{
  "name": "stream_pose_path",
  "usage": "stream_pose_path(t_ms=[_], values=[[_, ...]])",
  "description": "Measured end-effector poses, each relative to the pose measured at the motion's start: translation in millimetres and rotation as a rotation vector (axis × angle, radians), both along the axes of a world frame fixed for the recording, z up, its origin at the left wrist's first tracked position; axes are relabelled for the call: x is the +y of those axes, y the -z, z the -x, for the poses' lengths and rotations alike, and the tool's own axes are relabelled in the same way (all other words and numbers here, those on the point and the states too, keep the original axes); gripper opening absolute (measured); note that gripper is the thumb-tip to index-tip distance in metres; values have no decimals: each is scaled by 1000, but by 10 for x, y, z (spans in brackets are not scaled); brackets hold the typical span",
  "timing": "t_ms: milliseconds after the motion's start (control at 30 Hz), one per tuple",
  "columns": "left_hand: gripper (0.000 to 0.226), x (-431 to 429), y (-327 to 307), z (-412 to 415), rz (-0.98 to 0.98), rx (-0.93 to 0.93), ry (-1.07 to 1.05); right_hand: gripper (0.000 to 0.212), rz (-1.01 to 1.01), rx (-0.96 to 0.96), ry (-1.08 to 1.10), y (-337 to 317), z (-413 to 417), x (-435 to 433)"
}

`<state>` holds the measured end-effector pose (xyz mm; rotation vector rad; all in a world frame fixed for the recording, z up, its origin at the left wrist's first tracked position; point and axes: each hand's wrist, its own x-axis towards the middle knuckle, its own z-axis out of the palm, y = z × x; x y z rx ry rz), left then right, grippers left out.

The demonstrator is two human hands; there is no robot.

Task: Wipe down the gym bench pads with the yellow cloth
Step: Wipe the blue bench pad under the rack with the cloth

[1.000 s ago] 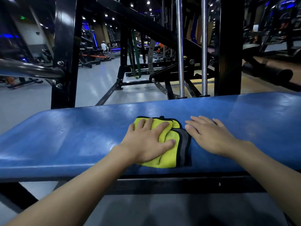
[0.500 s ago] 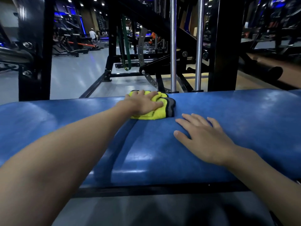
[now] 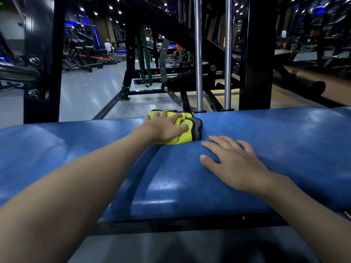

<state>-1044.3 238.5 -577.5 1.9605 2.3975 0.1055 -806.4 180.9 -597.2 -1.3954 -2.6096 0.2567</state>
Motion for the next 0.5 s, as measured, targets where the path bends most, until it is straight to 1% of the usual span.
stream_pose_path(t_ms=[133, 333, 400, 500], values=[[64, -458, 48, -93, -7, 13, 46, 56, -3, 101, 5, 14, -15, 1], [79, -1286, 23, -242, 30, 30, 97, 38, 17, 272, -1, -6, -63, -22], [83, -1583, 38, -289, 20, 54, 120, 39, 35, 275, -10, -26, -72, -61], [86, -1861, 39, -336, -5, 86, 120, 46, 31, 237, -30, -42, -85, -99]])
